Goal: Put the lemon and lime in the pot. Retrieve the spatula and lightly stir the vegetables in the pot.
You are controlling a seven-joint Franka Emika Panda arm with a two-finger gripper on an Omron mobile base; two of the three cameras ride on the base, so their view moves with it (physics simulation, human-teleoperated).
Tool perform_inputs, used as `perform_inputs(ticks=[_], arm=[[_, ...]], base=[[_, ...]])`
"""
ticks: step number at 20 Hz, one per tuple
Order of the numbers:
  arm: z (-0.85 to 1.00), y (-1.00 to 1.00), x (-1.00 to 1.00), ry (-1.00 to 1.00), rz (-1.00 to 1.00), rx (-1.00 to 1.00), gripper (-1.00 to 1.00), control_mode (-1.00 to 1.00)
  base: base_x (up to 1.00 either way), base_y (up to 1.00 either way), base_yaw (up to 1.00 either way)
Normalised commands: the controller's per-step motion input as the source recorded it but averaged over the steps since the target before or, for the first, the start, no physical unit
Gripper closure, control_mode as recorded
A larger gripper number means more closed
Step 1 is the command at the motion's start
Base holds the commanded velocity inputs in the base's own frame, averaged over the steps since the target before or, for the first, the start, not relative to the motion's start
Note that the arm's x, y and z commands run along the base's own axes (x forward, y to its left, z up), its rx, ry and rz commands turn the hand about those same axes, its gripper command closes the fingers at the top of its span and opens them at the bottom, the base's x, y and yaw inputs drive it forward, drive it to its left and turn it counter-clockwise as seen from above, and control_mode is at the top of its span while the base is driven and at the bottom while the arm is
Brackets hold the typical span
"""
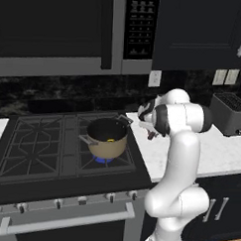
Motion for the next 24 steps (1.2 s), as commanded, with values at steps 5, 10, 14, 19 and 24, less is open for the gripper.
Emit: perform_inputs(ticks=[5, 10, 14, 19, 24], arm=[[0.34, 0.0, -0.65, -0.09, 0.01, -0.01, 1.0, -1.0], [0.99, 0.02, -1.0, -0.2, 0.17, -0.23, 1.0, -1.0], [1.0, 0.09, -1.0, -0.17, 0.26, -0.46, 1.0, -1.0], [1.0, 0.16, -1.0, -0.05, 0.35, -0.54, 1.0, -1.0], [1.0, 0.55, -0.88, 0.0, 0.5, -0.59, 1.0, -1.0]], base=[[0.0, 0.0, 0.0], [0.0, 0.0, 0.0], [0.0, 0.0, 0.0], [0.0, 0.0, 0.0], [0.0, 0.0, 0.0]])
